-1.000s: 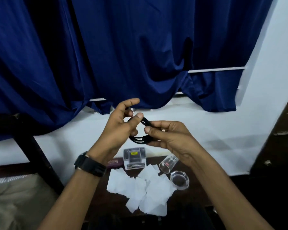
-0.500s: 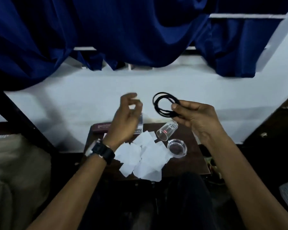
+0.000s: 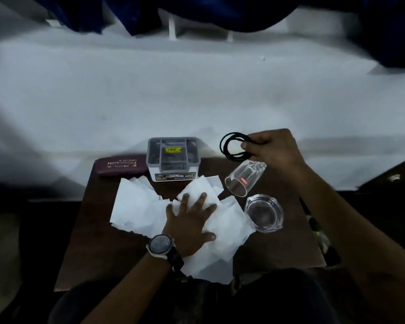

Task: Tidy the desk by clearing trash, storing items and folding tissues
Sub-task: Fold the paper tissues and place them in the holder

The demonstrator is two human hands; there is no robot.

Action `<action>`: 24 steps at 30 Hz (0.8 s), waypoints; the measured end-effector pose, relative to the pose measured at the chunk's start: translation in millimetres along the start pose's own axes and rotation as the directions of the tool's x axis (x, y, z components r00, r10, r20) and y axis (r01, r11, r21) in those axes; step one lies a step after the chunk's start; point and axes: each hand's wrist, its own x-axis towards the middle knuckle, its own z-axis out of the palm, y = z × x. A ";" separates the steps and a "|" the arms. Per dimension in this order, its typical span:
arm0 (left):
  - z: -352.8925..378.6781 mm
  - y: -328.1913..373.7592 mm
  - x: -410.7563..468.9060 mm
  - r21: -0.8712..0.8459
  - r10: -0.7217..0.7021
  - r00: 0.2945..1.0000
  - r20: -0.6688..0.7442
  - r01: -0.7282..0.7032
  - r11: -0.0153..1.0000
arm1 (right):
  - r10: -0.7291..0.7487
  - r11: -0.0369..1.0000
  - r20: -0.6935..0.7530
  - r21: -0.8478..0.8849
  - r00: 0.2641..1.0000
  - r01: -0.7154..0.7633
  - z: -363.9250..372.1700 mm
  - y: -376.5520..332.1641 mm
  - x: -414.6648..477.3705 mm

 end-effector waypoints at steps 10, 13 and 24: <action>8.2 -40.7 -33.0 0.005 0.022 0.999 0.032 -0.023 1.000 | 0.111 0.814 0.342 -0.569 0.933 0.112 70.5 26.8 68.9; 15.9 -43.9 -29.5 -0.024 0.020 0.999 -0.025 -0.021 1.000 | 0.127 0.787 0.332 -0.607 0.935 0.109 82.9 35.4 74.7; 14.2 -37.1 -20.4 -0.045 -0.072 0.991 -0.114 0.067 0.997 | 0.047 0.591 0.350 -0.765 0.935 0.257 97.8 45.1 77.2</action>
